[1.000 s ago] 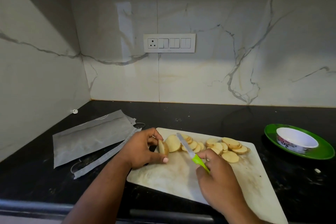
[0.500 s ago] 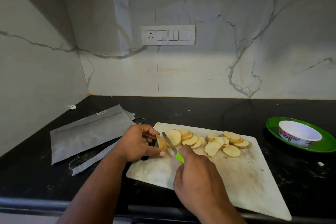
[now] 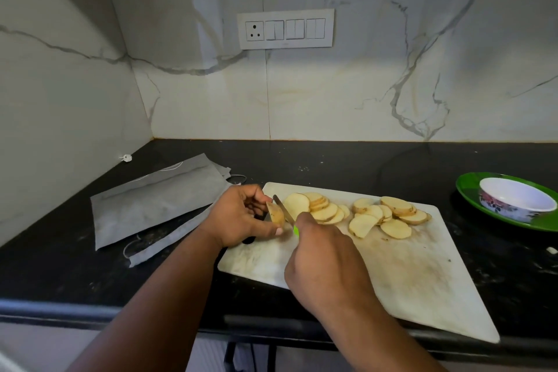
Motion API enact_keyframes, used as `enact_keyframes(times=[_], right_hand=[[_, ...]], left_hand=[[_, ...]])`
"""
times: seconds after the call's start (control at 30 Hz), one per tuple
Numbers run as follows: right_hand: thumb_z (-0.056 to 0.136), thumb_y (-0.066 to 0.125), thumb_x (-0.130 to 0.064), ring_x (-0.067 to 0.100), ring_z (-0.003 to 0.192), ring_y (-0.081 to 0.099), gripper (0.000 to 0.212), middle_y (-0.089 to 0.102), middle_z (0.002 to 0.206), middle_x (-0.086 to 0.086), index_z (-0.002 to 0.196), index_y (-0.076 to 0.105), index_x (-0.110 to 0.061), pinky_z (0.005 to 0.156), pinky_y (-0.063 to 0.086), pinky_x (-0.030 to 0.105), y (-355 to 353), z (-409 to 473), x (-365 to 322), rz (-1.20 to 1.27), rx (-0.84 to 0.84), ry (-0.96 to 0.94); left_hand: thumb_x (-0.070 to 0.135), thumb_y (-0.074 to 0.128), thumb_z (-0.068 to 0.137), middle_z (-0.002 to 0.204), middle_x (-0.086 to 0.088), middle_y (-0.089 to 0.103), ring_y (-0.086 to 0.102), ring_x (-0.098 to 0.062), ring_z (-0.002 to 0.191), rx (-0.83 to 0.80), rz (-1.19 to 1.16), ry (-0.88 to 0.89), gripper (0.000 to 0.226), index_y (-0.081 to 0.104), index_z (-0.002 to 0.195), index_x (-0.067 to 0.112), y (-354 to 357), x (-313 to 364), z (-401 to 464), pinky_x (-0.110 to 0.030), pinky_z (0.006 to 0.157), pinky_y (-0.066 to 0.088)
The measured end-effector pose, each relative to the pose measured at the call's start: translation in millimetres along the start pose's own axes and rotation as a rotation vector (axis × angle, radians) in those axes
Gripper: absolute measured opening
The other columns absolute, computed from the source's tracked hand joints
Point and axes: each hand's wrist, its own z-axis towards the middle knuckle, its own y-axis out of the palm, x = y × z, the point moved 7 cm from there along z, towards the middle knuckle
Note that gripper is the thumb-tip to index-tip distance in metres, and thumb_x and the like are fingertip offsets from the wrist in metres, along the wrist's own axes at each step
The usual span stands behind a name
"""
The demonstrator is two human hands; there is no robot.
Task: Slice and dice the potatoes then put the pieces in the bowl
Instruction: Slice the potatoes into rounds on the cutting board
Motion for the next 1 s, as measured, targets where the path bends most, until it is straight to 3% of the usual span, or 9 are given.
enact_keyframes(times=[0.1,0.17,0.3,0.47,0.6,0.7,0.9,1.0], right_hand=[[0.09,0.057,-0.017,0.017,0.084,0.058,0.038,0.064,0.105,-0.002,0.126,0.047,-0.025,0.066,0.044,0.025,3.7,4.0,-5.0,-0.008,-0.015,0.003],[0.09,0.057,-0.018,0.017,0.09,0.062,0.041,0.064,0.106,-0.002,0.129,0.046,-0.027,0.067,0.045,0.025,5.0,0.7,-4.4,-0.013,-0.027,-0.005],[0.09,0.057,-0.021,0.015,0.079,0.053,0.039,0.063,0.101,-0.003,0.127,0.044,-0.028,0.064,0.04,0.026,1.8,-16.5,1.7,-0.017,-0.043,-0.031],[0.088,0.06,-0.017,0.018,0.092,0.063,0.042,0.065,0.104,-0.001,0.127,0.046,-0.025,0.068,0.048,0.028,3.4,-5.8,-1.5,-0.065,-0.041,-0.017],[0.09,0.061,-0.017,0.017,0.089,0.063,0.042,0.065,0.103,0.0,0.128,0.045,-0.023,0.063,0.044,0.026,10.2,1.1,-2.1,-0.068,-0.052,-0.007],[0.09,0.062,-0.02,0.018,0.092,0.064,0.046,0.064,0.106,0.001,0.131,0.041,-0.023,0.069,0.05,0.028,15.0,-2.1,2.7,-0.066,-0.057,0.003],[0.09,0.062,-0.018,0.017,0.089,0.061,0.046,0.064,0.105,0.0,0.132,0.044,-0.025,0.068,0.045,0.027,12.7,1.2,4.1,-0.029,-0.076,-0.014],[0.088,0.06,-0.014,0.02,0.095,0.062,0.043,0.064,0.107,0.001,0.128,0.048,-0.025,0.07,0.046,0.029,5.4,-2.3,9.2,-0.031,-0.08,-0.035]], left_hand=[[0.001,0.098,0.061,0.094,-0.021,0.077,0.07,-0.05,0.091,0.008,-0.023,0.003,0.042,0.07,0.092,-0.005,0.8,-2.5,1.4,-0.061,0.088,0.058],[-0.001,0.098,0.062,0.094,-0.02,0.077,0.071,-0.049,0.092,0.005,-0.026,-0.002,0.042,0.07,0.093,-0.006,1.3,-3.7,2.0,-0.062,0.089,0.058],[0.001,0.099,0.061,0.092,-0.018,0.077,0.071,-0.034,0.084,0.011,-0.013,-0.005,0.04,0.071,0.089,0.001,1.1,-6.7,2.2,-0.056,0.088,0.061],[0.007,0.098,0.058,0.093,-0.02,0.077,0.07,-0.05,0.094,0.018,-0.063,-0.007,0.043,0.07,0.089,-0.003,0.1,-4.2,0.3,-0.056,0.088,0.061],[0.026,0.098,0.052,0.096,-0.006,0.08,0.074,-0.034,0.095,0.035,-0.011,0.024,0.046,0.076,0.088,0.007,-0.8,2.4,-2.9,-0.043,0.093,0.062],[0.029,0.098,0.051,0.098,-0.001,0.08,0.074,-0.023,0.097,0.03,0.02,0.02,0.045,0.079,0.087,0.011,0.2,3.6,-3.6,-0.033,0.096,0.057],[0.029,0.096,0.053,0.09,-0.004,0.079,0.074,-0.02,0.084,0.029,0.022,0.048,0.039,0.078,0.083,0.013,-1.9,7.5,-4.3,-0.022,0.077,0.059],[0.028,0.096,0.053,0.091,-0.005,0.079,0.075,-0.023,0.085,0.036,0.022,0.044,0.042,0.078,0.087,0.009,-1.8,5.7,-3.6,-0.026,0.08,0.061]])
